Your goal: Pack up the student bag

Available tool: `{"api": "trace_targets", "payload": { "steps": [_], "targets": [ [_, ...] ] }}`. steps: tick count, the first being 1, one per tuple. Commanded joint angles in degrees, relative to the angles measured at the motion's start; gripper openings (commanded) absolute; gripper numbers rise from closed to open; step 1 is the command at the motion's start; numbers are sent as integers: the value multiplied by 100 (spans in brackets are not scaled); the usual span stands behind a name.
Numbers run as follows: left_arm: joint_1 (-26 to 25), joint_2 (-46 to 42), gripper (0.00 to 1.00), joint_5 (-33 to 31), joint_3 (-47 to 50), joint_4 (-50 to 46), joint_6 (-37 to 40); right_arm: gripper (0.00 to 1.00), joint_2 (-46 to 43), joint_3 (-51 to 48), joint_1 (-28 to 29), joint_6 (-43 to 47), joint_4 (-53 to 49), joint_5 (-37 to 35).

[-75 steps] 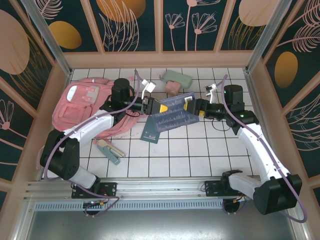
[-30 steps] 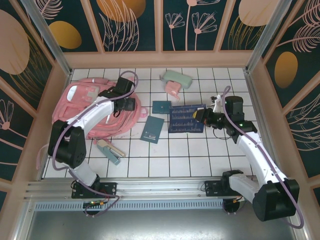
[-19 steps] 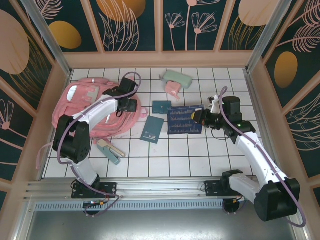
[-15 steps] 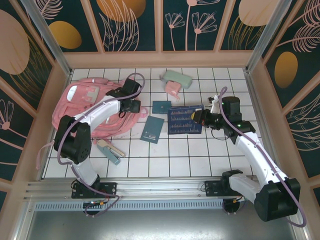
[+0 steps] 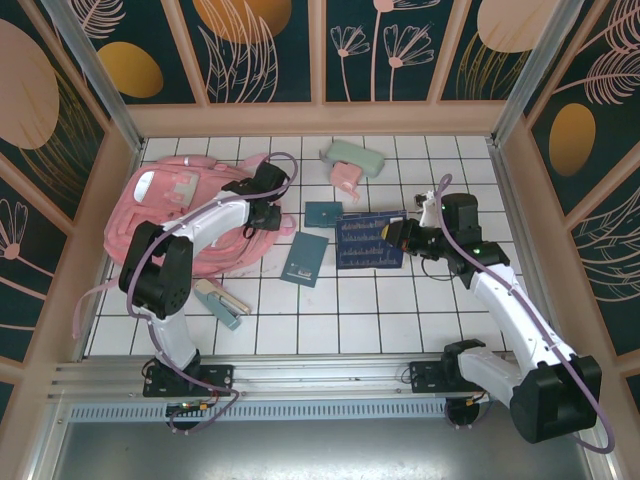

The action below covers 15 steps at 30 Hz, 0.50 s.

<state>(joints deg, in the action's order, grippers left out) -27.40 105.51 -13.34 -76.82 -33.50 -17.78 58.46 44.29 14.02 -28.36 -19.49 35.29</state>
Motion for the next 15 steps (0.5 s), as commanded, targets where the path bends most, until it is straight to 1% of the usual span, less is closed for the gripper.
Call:
{"api": "trace_targets", "payload": {
  "steps": [1, 8, 11, 15],
  "targets": [
    [15, -53, 33, -46, -253, -118, 19, 0, -28, -14, 57, 138, 164, -57],
    [17, -68, 13, 36, -319, -224, 96, 0, 12, 18, 71, 120, 186, -58],
    [17, -63, 1, 106, -299, -228, 119, 0, 32, 25, 78, 120, 173, -66],
    [15, -14, 0, 205, -275, -260, 151, 0, 26, 40, 79, 129, 151, -83]
  ]
}}
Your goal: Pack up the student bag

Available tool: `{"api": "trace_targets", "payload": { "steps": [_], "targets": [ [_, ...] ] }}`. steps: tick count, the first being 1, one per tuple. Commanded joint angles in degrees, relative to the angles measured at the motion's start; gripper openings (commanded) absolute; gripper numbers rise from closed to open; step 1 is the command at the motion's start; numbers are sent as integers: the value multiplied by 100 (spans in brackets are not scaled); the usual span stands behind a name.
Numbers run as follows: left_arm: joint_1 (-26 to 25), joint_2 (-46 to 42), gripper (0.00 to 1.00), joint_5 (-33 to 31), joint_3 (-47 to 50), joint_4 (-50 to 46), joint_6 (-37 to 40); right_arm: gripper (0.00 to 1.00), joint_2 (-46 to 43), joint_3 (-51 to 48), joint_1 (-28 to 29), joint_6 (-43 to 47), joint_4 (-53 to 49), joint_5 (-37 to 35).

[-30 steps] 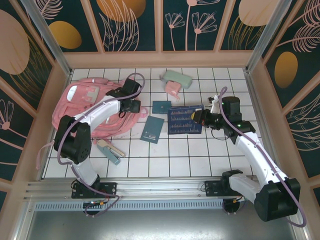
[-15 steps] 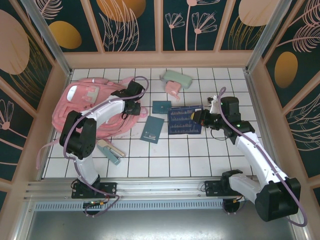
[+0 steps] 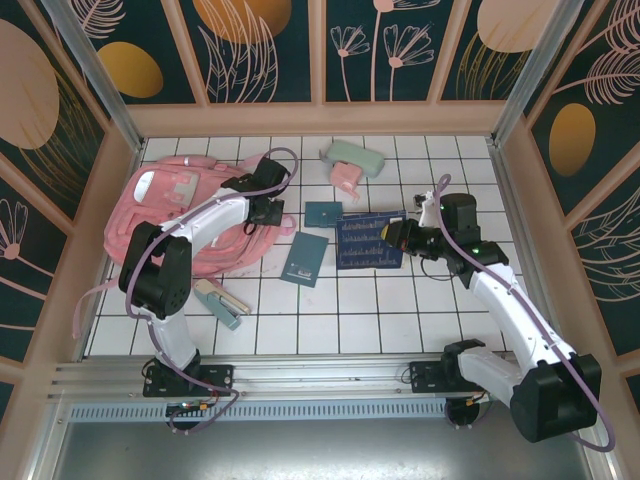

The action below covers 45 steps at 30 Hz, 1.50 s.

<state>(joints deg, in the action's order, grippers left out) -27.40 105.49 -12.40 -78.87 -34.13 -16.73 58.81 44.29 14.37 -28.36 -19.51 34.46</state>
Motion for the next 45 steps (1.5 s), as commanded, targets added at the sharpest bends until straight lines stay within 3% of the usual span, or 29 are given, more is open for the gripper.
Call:
{"api": "trace_targets", "payload": {
  "steps": [1, 5, 10, 18, 24, 36, 45],
  "targets": [
    [15, -4, 0, 124, -52, -197, 47, 0, 6, 43, 42, 129, 153, 0],
    [37, -252, 0, 0, -41, -130, -20, 0, 49, 53, 56, -37, 289, 41],
    [111, -929, 0, -330, -698, -424, -98, 0, 322, 86, 411, -576, 887, -49],
    [234, -1618, 0, -677, -1329, -843, 161, 0, 1592, 439, 1118, -1956, 2562, -82],
    [235, -1998, 0, -819, -1314, -771, 480, 0, 2697, 1189, 1658, -2748, 3593, -19],
    [241, -2636, 0, -865, -965, -492, 792, 0, 5295, 3307, 2312, -3426, 4126, 93],
    [242, -2972, 0, -862, -696, -342, 821, 0, 6273, 4237, 2643, -4026, 4418, -108]
  ]
}}
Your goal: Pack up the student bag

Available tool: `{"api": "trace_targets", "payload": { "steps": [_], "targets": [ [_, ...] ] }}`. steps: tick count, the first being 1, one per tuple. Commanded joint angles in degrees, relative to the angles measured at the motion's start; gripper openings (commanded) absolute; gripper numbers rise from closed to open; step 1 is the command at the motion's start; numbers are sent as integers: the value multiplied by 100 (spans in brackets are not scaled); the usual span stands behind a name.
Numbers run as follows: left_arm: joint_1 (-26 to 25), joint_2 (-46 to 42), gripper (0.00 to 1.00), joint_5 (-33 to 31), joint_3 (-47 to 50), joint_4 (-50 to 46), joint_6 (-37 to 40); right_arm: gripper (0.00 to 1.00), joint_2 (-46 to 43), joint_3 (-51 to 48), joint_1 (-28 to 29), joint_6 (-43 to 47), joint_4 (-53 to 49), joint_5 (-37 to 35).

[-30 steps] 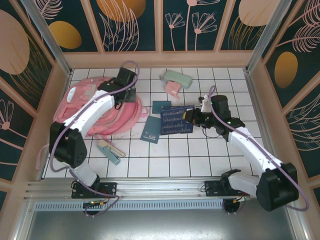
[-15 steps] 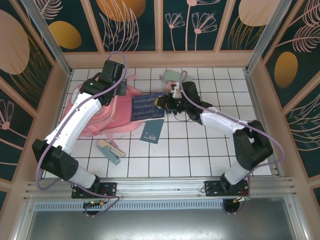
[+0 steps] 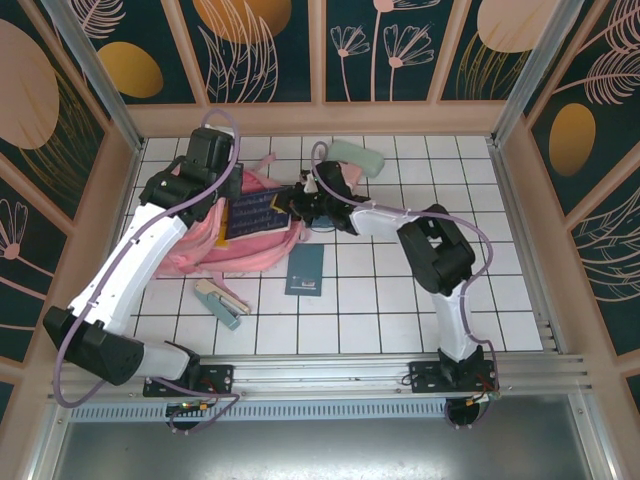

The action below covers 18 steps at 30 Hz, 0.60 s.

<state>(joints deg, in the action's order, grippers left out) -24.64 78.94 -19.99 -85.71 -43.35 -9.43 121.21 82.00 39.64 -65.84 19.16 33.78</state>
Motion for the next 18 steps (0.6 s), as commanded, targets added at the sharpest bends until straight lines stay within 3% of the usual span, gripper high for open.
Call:
{"api": "trace_targets", "payload": {
  "steps": [1, 9, 18],
  "targets": [
    [-32, -359, 0, -114, 1, 598, 81, 0, 125, 599, 162, -302, 456, -84],
    [-40, -369, 0, 248, 0, 626, -91, 0, 1146, 1824, 483, -994, 149, -416],
    [-41, -414, 0, 451, -24, 668, -206, 0, 2878, 4911, 904, -1042, -1464, -1111]
  ]
}}
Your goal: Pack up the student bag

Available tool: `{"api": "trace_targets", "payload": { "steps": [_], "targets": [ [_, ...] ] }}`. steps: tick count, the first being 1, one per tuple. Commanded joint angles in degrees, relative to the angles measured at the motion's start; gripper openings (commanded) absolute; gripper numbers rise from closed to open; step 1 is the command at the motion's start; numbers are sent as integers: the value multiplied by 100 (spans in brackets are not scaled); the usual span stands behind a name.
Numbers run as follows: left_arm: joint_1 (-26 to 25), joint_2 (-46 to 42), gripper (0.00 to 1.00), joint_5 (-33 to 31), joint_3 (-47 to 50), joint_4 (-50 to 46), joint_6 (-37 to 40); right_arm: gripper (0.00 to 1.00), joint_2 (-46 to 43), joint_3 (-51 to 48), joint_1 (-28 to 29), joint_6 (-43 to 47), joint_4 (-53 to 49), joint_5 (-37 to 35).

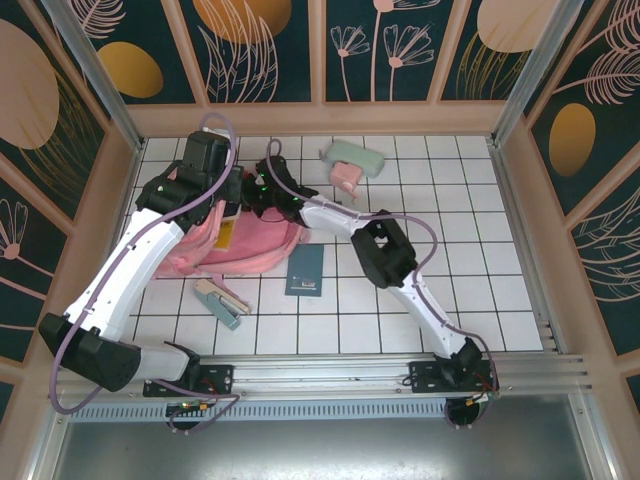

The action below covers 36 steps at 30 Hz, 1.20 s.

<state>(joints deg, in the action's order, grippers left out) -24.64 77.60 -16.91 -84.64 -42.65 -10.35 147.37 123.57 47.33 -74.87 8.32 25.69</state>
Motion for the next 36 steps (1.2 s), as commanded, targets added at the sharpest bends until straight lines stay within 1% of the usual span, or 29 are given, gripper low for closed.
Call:
{"api": "trace_targets", "payload": {
  "steps": [1, 3, 6, 7, 8, 11, 14, 16, 17, 19, 21, 22, 24, 27, 30, 32, 36],
  "targets": [
    [-40, -280, 0, 161, -130, 601, -134, 0, 455, 1041, 175, -186, -420, -355],
    [-34, -294, 0, 213, -106, 608, -149, 0, 749, 1428, 239, -262, -415, -453],
    [-39, -303, 0, 284, -87, 633, -192, 0, 1017, 1632, 332, -308, -149, -660],
    [-40, -299, 0, 293, -73, 635, -202, 5, 1076, 1631, 362, -297, 84, -724],
    [-40, -292, 0, 289, -78, 643, -225, 14, 1138, 1675, 388, -230, 263, -764],
    [-41, -299, 0, 239, -58, 639, -257, 42, 1259, 1921, 435, 62, 378, -792],
    [-41, -308, 0, 134, -62, 634, -274, 57, 1119, 1880, 411, 377, 116, -776],
    [-40, -291, 0, 76, -77, 624, -283, 60, 905, 1752, 378, 699, -330, -824],
    [-37, -295, 0, 50, -80, 626, -275, 63, 784, 1680, 358, 843, -598, -910],
    [-35, -276, 0, -2, -81, 611, -282, 67, 445, 1379, 336, 1196, -1049, -1135],
    [-33, -248, 0, -45, -118, 610, -282, 71, 130, 1019, 323, 1379, -1284, -1321],
    [-32, -233, 0, -55, -131, 603, -284, 72, -11, 855, 312, 1434, -1334, -1349],
    [-36, -191, 0, -84, -186, 580, -292, 72, -184, 652, 289, 1509, -1423, -1355],
    [-32, -130, 0, -128, -270, 543, -305, 72, -296, 641, 245, 1581, -1649, -1259],
    [8, -107, 0, -135, -320, 519, -333, 72, -505, 559, 242, 1834, -1934, -1375],
    [34, -127, 0, -137, -322, 519, -356, 72, -790, 257, 242, 2062, -1897, -1411],
    [147, -141, 0, -121, -217, 555, -458, 72, -1618, -594, 233, 2686, -1864, -1821]
  ]
}}
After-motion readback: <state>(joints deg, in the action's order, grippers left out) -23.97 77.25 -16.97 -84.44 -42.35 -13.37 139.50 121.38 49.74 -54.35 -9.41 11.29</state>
